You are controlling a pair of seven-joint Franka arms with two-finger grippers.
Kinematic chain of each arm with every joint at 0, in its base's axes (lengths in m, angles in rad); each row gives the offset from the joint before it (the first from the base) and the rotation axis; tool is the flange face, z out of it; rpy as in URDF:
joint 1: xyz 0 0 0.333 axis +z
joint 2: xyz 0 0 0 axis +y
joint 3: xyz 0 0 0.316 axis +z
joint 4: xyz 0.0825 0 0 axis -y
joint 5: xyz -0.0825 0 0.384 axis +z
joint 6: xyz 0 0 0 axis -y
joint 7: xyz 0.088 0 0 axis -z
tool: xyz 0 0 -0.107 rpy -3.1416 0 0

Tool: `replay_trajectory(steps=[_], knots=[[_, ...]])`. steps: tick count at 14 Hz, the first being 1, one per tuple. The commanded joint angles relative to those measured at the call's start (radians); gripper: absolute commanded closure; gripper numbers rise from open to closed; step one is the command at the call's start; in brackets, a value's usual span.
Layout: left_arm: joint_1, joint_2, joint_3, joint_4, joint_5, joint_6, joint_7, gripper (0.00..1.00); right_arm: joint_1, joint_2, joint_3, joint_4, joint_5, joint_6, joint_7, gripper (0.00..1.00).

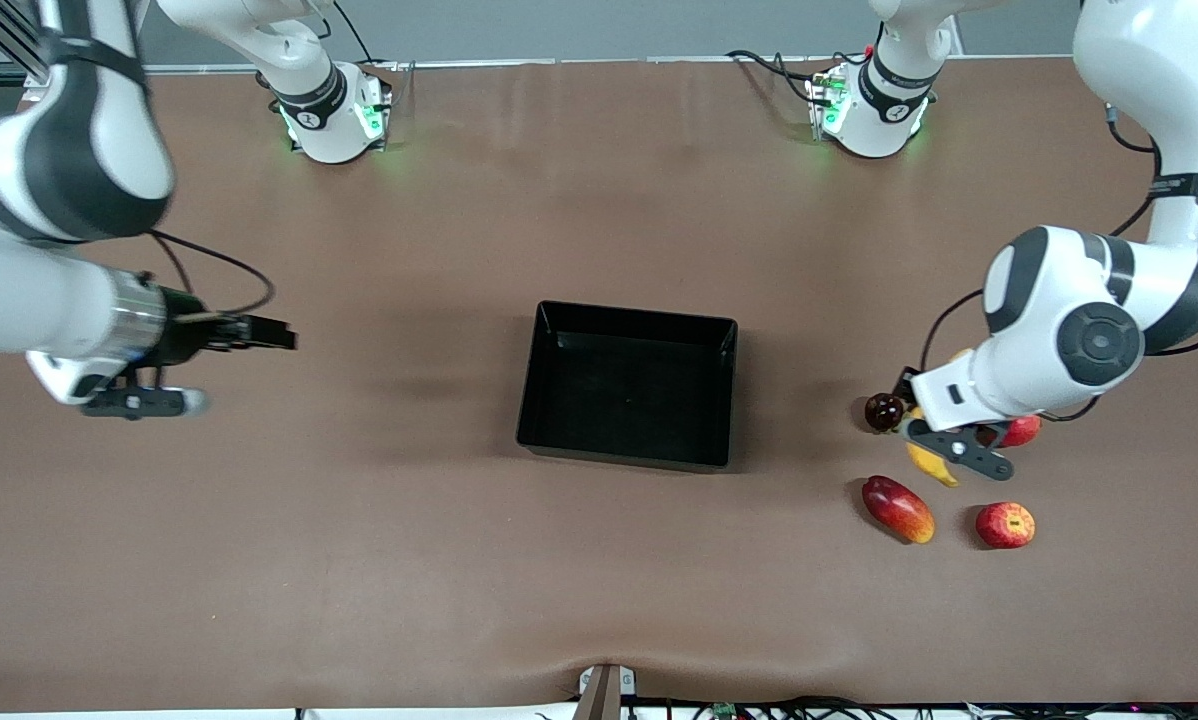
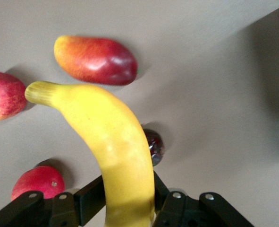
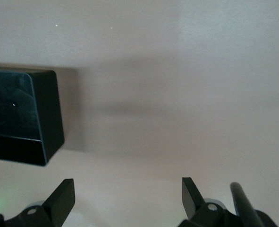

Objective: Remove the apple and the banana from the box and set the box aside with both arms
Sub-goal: 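Place the banana among the fruits while the right gripper grasps the tray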

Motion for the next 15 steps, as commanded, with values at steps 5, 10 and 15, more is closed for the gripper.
replay_trajectory(steps=[5,10,15], knots=[[0.126,0.058,-0.017,-0.082,-0.003,0.189,0.161,1.0,0.262,0.112,-0.01,-0.011,0.0,0.172,0.364,0.0],[0.164,0.138,-0.011,-0.102,-0.001,0.31,0.158,1.0,0.39,0.226,-0.012,-0.017,-0.006,0.339,0.502,0.0],[0.166,0.199,-0.009,-0.094,-0.001,0.387,0.157,1.0,0.442,0.341,-0.012,-0.02,-0.009,0.498,0.552,0.0]])
